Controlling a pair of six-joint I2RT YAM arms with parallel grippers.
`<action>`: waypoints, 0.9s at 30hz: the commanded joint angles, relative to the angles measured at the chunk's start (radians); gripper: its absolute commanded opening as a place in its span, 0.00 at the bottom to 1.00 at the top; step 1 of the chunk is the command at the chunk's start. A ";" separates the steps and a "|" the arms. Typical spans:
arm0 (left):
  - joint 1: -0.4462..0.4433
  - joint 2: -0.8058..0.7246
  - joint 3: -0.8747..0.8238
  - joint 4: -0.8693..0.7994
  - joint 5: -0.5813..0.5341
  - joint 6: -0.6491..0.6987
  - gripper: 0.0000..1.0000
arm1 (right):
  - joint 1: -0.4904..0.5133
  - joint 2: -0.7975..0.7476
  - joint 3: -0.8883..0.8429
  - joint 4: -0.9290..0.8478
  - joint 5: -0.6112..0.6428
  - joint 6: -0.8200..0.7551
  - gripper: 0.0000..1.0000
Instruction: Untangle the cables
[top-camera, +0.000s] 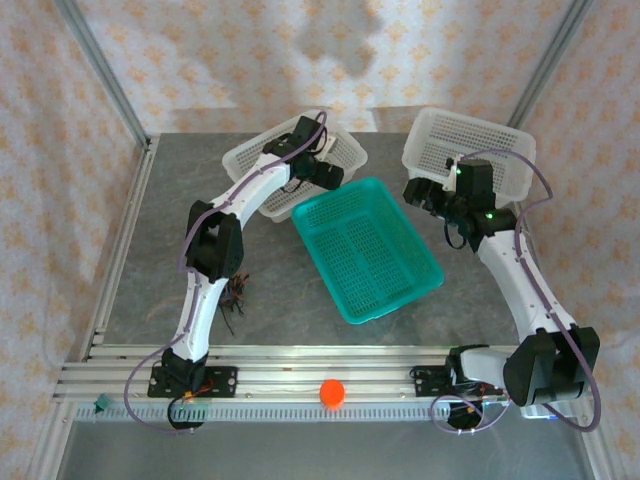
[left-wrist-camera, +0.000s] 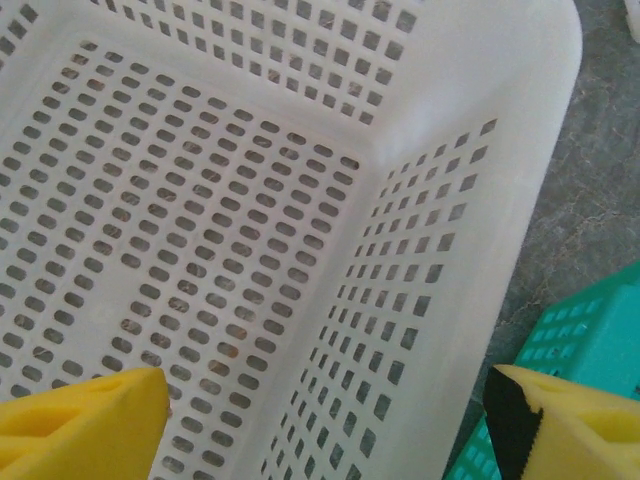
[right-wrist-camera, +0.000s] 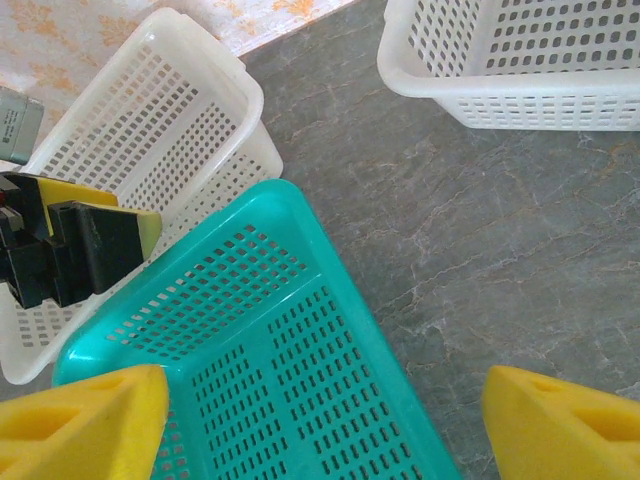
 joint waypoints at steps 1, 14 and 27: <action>0.001 -0.059 -0.030 -0.010 0.046 0.038 0.84 | 0.008 -0.008 0.019 -0.008 -0.014 -0.013 0.82; 0.015 0.010 0.004 -0.038 -0.050 0.003 0.70 | 0.039 -0.011 0.062 -0.044 -0.022 -0.027 0.79; 0.060 0.057 0.042 -0.090 -0.058 -0.059 0.57 | 0.285 -0.014 0.105 -0.172 0.085 -0.082 0.77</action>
